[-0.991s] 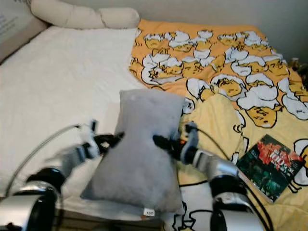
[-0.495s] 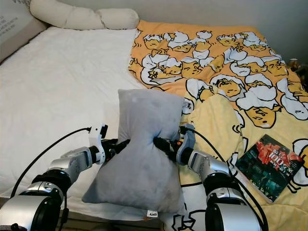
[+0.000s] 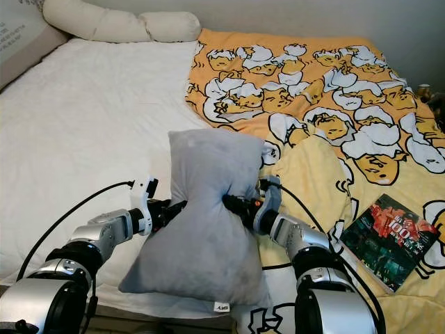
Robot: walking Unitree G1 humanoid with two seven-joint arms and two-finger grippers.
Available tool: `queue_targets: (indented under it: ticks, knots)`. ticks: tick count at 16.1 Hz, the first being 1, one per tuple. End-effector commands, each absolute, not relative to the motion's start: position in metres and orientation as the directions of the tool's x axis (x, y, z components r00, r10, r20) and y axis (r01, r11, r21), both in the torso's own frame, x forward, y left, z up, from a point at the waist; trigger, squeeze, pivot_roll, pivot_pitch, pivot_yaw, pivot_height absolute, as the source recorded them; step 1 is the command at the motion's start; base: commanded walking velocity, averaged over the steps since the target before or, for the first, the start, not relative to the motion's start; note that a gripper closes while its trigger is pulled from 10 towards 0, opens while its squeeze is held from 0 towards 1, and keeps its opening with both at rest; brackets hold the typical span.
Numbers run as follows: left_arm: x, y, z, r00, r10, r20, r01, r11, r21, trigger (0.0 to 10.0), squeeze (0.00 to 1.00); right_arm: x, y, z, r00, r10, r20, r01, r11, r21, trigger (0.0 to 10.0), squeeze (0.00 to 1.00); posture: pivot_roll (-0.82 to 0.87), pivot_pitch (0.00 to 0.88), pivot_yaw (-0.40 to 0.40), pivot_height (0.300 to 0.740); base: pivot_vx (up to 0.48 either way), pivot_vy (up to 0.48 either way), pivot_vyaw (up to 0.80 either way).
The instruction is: Clean up the room
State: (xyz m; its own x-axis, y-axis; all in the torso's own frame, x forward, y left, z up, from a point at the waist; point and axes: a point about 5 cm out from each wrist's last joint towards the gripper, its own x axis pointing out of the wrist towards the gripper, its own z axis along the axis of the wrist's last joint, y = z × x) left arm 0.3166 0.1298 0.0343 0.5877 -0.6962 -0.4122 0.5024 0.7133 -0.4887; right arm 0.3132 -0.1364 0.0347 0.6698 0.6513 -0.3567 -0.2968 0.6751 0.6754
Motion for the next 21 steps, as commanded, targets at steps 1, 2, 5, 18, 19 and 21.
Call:
queue_targets:
  ticks: [1, 2, 5, 18, 19, 21]
  knots:
    - [0.312, 0.113, 0.033, 0.506, -0.762, -0.403, 0.552, 0.646, -0.527, 0.0, 0.0, 0.318, -0.124, 0.042, 0.65, 0.692, -0.314, -0.343, 0.637, 0.691, 0.0, 0.0, -0.06, 0.0, 0.031, 0.74, 0.0, 0.0, 0.0]
    - [0.314, 0.11, 0.038, 0.491, -0.788, -0.371, 0.57, 0.612, -0.548, 0.0, 0.0, 0.321, -0.124, 0.048, 0.66, 0.698, -0.277, -0.358, 0.617, 0.701, 0.0, 0.0, -0.06, 0.0, 0.032, 0.74, 0.0, 0.0, 0.0]
    - [0.321, 0.108, 0.047, 0.516, -0.797, -0.313, 0.573, 0.593, -0.566, 0.0, 0.0, 0.324, -0.123, 0.055, 0.676, 0.7, -0.228, -0.377, 0.595, 0.71, 0.0, 0.0, -0.07, 0.0, 0.035, 0.74, 0.0, 0.0, 0.0]
    - [0.358, 0.102, 0.141, 0.638, -0.763, 0.102, 0.713, 0.536, -0.453, 0.0, 0.0, 0.349, -0.108, 0.141, 0.767, 0.623, 0.156, -0.556, 0.523, 0.646, 0.0, 0.0, -0.07, 0.0, 0.055, 0.74, 0.0, 0.0, 0.0]
    - [0.356, 0.102, 0.148, 0.642, -0.753, 0.143, 0.721, 0.53, -0.445, 0.0, 0.0, 0.346, -0.106, 0.148, 0.762, 0.62, 0.186, -0.574, 0.515, 0.636, 0.0, 0.0, -0.07, 0.0, 0.053, 0.74, 0.0, 0.0, 0.0]
    - [0.353, 0.102, 0.152, 0.642, -0.747, 0.172, 0.73, 0.528, -0.434, 0.0, 0.0, 0.343, -0.105, 0.151, 0.758, 0.621, 0.201, -0.584, 0.509, 0.632, 0.0, 0.0, -0.06, 0.0, 0.05, 0.74, 0.0, 0.0, 0.0]
